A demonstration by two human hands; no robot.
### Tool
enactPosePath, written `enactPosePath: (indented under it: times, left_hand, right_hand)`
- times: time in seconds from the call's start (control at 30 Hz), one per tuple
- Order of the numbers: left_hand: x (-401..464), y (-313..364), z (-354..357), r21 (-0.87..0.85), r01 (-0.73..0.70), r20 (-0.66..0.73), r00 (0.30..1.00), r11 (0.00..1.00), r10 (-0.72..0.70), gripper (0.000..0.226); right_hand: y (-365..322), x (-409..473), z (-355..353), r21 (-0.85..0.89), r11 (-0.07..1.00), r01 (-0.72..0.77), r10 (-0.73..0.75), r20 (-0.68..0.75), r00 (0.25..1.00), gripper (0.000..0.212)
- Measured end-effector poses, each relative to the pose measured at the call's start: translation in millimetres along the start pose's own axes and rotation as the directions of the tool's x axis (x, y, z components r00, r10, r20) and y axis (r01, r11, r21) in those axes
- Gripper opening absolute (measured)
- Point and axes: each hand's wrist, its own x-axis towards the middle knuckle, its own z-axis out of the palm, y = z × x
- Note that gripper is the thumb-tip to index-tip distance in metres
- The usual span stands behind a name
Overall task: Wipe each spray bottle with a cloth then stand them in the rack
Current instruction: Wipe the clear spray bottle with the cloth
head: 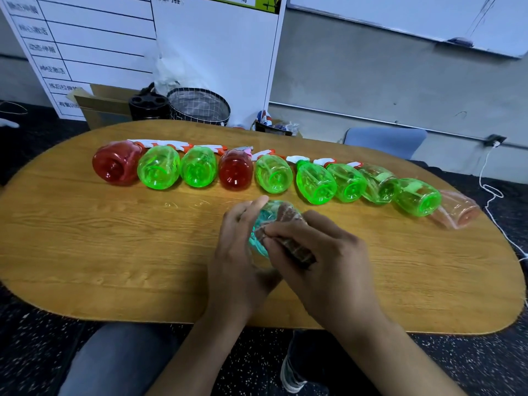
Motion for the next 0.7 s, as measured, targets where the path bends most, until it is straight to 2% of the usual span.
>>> enactPosePath:
  times: [0.2, 0.3, 0.47, 0.7]
  left_hand:
    - [0.9, -1.9, -7.2, -0.013, 0.011, -0.013, 1.000, 1.000, -0.011, 0.087]
    - [-0.6, -5.3, -6.9, 0.012, -0.007, -0.015, 1.000, 1.000, 0.008, 0.095]
    - [-3.3, -3.2, -3.8, 0.023, -0.029, -0.006, 1.000, 0.999, 0.029, 0.093]
    - [-4.5, -2.1, -2.8, 0.010, -0.002, -0.013, 1.000, 1.000, 0.003, 0.091]
  right_hand:
    - [10.0, -26.1, -6.5, -0.039, 0.999, -0.027, 0.029, 0.048, 0.998, 0.012]
    - [21.9, -26.4, -18.1, -0.055, 0.994, -0.094, 0.095, 0.020, 0.995, 0.014]
    - [25.4, -6.3, -24.7, -0.059, 0.987, -0.151, 0.148, -0.045, 0.988, 0.012]
    - [5.5, -0.4, -5.1, 0.006, 0.999, -0.044, 0.045, -0.033, 0.998, 0.012]
